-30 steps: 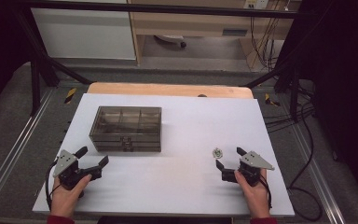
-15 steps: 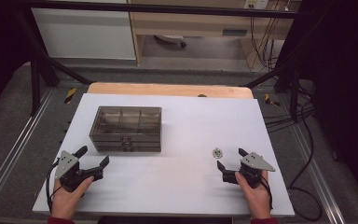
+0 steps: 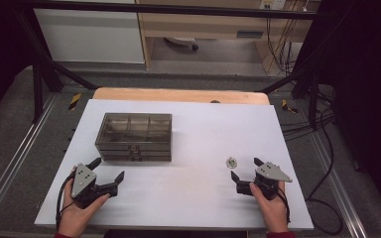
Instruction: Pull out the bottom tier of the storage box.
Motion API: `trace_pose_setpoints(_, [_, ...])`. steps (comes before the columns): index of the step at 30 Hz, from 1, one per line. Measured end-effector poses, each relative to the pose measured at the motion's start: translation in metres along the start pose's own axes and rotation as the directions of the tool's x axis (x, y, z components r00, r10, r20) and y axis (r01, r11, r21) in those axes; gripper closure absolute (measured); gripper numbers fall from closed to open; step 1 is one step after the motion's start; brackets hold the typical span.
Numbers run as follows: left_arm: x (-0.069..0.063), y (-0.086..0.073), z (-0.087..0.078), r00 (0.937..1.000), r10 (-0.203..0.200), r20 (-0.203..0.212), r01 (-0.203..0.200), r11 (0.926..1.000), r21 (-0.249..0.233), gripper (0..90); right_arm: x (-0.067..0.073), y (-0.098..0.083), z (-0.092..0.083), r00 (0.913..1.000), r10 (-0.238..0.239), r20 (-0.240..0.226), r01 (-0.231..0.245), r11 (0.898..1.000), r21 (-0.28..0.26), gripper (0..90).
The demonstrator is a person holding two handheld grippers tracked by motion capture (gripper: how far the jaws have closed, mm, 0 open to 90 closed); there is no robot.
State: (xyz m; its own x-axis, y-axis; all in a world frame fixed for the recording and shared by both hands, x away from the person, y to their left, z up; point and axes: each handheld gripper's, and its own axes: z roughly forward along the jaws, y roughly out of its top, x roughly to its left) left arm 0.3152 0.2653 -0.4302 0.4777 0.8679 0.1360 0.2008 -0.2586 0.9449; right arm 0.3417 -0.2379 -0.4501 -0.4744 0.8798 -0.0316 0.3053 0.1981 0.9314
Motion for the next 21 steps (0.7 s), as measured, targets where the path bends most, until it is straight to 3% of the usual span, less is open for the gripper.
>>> trace_pose_setpoints(1, [-0.002,0.001,0.001,0.9998,0.016,-0.008,-0.016,0.9999,0.004,9.7,0.0,0.0,0.0,1.0,-0.004,0.002,0.004,1.0,0.001,3.0])
trace_pose_setpoints(6, [-0.006,0.009,0.001,0.9999,0.016,0.0,-0.016,0.9999,0.005,8.7,-0.001,0.0,-0.001,0.9999,-0.009,0.007,0.009,1.0,0.001,2.8])
trace_pose_setpoints(9, [-0.009,0.018,0.001,0.9977,0.068,0.004,-0.068,0.9974,0.024,8.7,-0.001,0.001,-0.002,0.9999,-0.011,0.006,0.011,1.0,-0.003,2.7])
trace_pose_setpoints(13, [-0.011,0.028,0.007,0.9869,0.159,0.024,-0.16,0.9861,0.043,7.5,-0.001,0.001,-0.002,0.9999,-0.014,0.006,0.014,1.0,-0.002,2.6])
trace_pose_setpoints(16, [-0.016,0.033,0.013,0.9737,0.225,0.038,-0.227,0.9708,0.077,7.1,-0.001,0.001,-0.002,0.9999,-0.015,0.008,0.015,1.0,-0.002,2.6])
trace_pose_setpoints(21, [-0.025,0.039,0.021,0.9593,0.273,0.071,-0.279,0.955,0.099,7.1,0.0,0.002,-0.002,0.9998,-0.016,0.007,0.016,1.0,-0.002,2.5])
